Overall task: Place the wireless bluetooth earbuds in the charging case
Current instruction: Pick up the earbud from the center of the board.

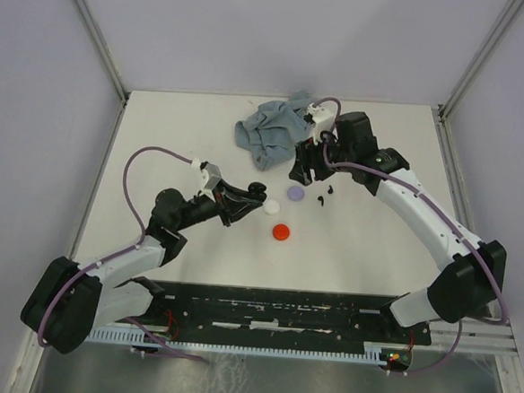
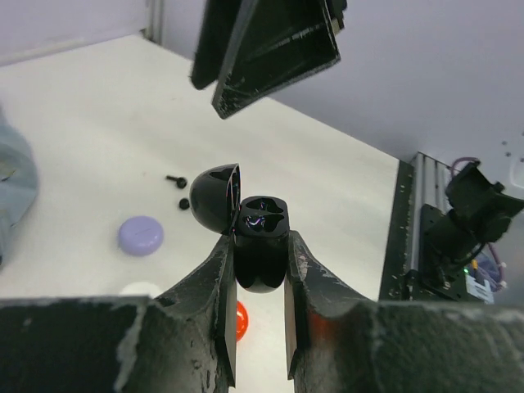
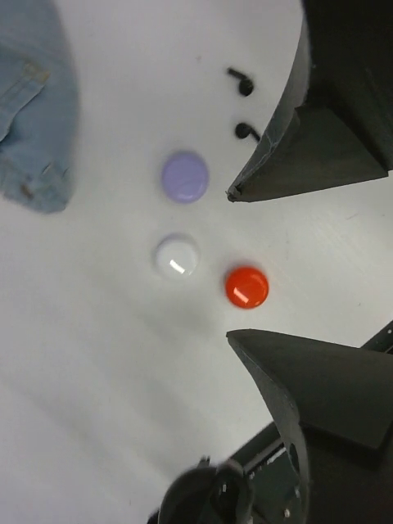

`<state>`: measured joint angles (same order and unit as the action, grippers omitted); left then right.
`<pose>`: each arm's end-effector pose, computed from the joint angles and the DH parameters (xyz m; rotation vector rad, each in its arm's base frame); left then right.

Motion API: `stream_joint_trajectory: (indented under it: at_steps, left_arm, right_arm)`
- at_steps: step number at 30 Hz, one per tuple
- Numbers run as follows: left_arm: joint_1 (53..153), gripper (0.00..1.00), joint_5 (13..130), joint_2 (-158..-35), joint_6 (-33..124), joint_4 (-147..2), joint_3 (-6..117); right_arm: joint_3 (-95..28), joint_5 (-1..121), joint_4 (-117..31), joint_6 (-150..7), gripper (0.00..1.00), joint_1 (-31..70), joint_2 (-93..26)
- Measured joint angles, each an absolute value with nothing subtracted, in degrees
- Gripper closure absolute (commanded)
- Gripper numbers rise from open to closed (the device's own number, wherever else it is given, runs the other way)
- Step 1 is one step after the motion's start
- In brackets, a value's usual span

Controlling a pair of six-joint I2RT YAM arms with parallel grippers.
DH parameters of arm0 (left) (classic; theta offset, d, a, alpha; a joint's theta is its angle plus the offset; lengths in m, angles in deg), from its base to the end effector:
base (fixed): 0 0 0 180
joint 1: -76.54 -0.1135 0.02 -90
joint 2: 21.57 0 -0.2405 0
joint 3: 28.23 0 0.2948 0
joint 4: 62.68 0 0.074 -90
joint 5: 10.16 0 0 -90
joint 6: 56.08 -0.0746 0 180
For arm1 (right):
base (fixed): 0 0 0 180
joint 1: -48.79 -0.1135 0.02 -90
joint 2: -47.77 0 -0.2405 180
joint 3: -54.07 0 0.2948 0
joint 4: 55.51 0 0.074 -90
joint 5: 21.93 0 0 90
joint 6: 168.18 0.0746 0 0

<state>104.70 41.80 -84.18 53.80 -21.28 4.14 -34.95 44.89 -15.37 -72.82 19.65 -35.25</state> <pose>0.2378 -0.1794 0.2043 0.6874 1.3555 -1.1354 0.3368 0.2214 0.3030 -0.6887 2.1077 0.7783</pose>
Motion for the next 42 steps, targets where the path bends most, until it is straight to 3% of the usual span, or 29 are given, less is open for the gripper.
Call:
stream_joint_trajectory:
  at_steps: [8, 15, 33, 42]
  left_arm:
    - [103.93, 0.97, 50.58, -81.75, 52.35, -30.4, 2.81]
    - [103.87, 0.97, 54.17, -77.99, 50.06, -38.29, 2.41]
    - [103.87, 0.97, 54.89, -78.36, 46.39, -44.58, 2.41]
    - [103.87, 0.97, 54.87, -79.06, 46.23, -44.76, 2.41]
  right_arm:
    - [-38.29, 64.45, -2.03, -74.15, 0.29, 20.06, -47.47]
    - [-42.84, 72.93, 2.77, -71.11, 0.34, 20.39, -57.39]
    - [-51.49, 77.34, 5.44, -63.77, 0.51, 21.44, -73.7]
    - [-51.54, 76.69, 6.49, -62.98, 0.63, 22.53, -75.14]
